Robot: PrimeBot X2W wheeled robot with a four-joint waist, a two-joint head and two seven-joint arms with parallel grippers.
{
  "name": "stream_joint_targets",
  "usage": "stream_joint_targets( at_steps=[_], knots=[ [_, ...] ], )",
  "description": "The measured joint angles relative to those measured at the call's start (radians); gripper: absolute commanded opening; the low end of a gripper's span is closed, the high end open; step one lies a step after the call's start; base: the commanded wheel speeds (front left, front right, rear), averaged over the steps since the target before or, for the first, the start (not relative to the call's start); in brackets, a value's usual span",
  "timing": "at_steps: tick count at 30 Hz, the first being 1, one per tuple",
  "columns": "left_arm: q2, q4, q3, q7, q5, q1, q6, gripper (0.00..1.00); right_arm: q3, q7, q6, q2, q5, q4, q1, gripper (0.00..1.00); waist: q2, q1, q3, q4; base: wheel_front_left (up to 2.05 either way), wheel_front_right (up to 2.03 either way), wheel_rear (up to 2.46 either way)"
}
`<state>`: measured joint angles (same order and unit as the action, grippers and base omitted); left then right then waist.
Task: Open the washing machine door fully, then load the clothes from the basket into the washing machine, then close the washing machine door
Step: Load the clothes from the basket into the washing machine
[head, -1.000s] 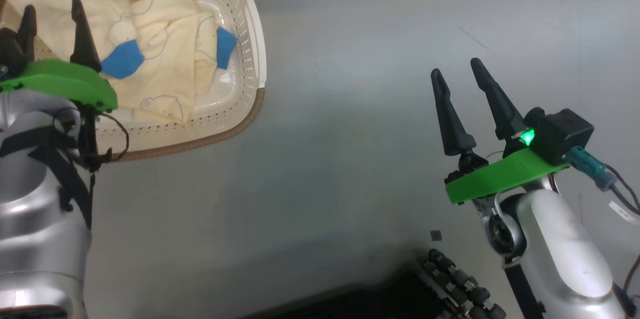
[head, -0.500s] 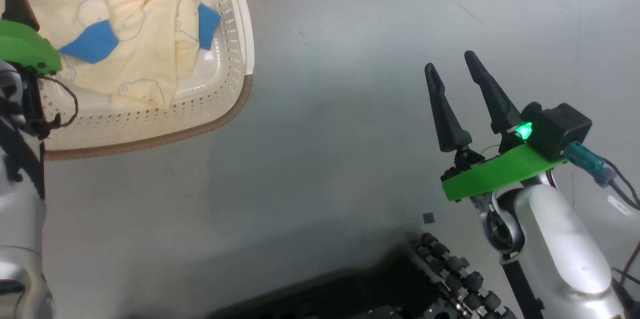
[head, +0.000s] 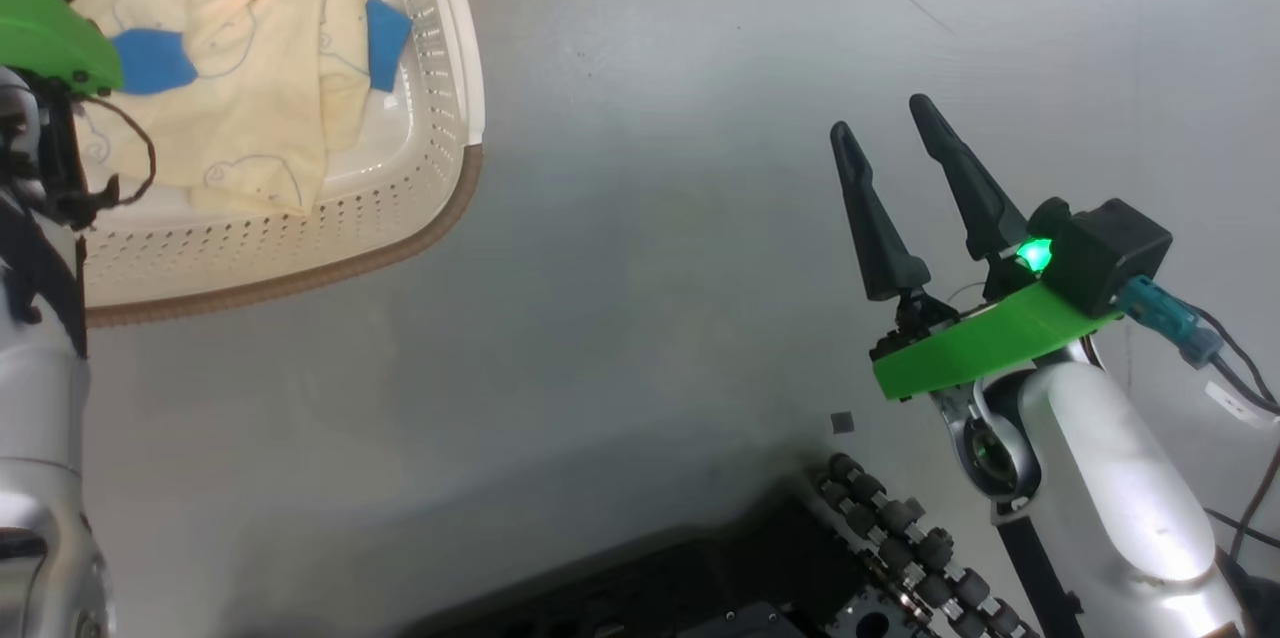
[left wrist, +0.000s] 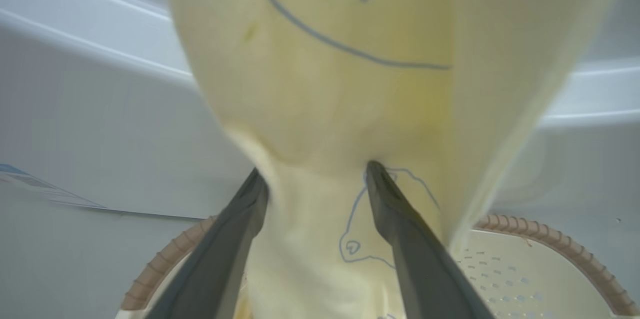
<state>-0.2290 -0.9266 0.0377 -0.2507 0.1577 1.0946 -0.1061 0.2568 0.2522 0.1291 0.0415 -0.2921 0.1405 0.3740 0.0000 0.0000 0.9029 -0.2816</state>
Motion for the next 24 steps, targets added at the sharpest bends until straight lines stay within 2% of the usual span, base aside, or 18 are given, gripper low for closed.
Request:
stream_joint_targets(
  at_steps=[2,3,4,5,6,7,24],
  knots=[
    [0.0,0.014,0.0,0.001,0.0,0.004,0.0,1.0,0.001,0.0,0.0,0.0,0.0,0.0,0.0,1.0,0.0,0.0,0.002,-0.002,0.0,0.0,0.0],
    [0.001,0.02,0.002,0.001,0.0,0.001,0.0,0.86,0.002,0.0,0.0,0.0,0.0,0.0,0.0,1.0,0.0,0.0,0.003,-0.002,0.0,0.0,0.0],
    [0.002,0.026,0.002,0.001,0.0,0.0,0.0,0.72,0.002,0.0,0.0,0.0,-0.002,0.0,0.0,1.0,0.0,0.0,0.003,-0.002,0.0,0.0,0.0],
    [0.007,0.036,0.004,0.002,0.0,-0.005,0.0,0.47,0.002,0.0,0.0,0.0,-0.005,0.0,0.0,1.0,0.0,0.0,0.003,-0.002,0.0,0.0,0.0],
    [0.012,0.048,0.007,0.002,0.0,-0.01,0.0,0.1,0.002,0.0,0.0,0.0,-0.006,0.0,0.0,1.0,0.0,0.0,0.003,-0.001,0.0,0.0,0.0],
    [0.018,0.058,0.007,0.002,0.0,-0.014,-0.002,0.0,0.002,0.0,0.0,0.0,-0.006,0.0,0.0,1.0,0.0,0.0,0.003,0.0,0.0,0.0,0.0],
    [0.09,0.233,0.042,-0.002,0.021,-0.098,-0.018,0.0,-0.018,0.0,0.0,0.0,-0.006,0.005,0.0,1.0,0.0,0.0,-0.045,0.055,0.0,0.0,0.0]
  ],
)
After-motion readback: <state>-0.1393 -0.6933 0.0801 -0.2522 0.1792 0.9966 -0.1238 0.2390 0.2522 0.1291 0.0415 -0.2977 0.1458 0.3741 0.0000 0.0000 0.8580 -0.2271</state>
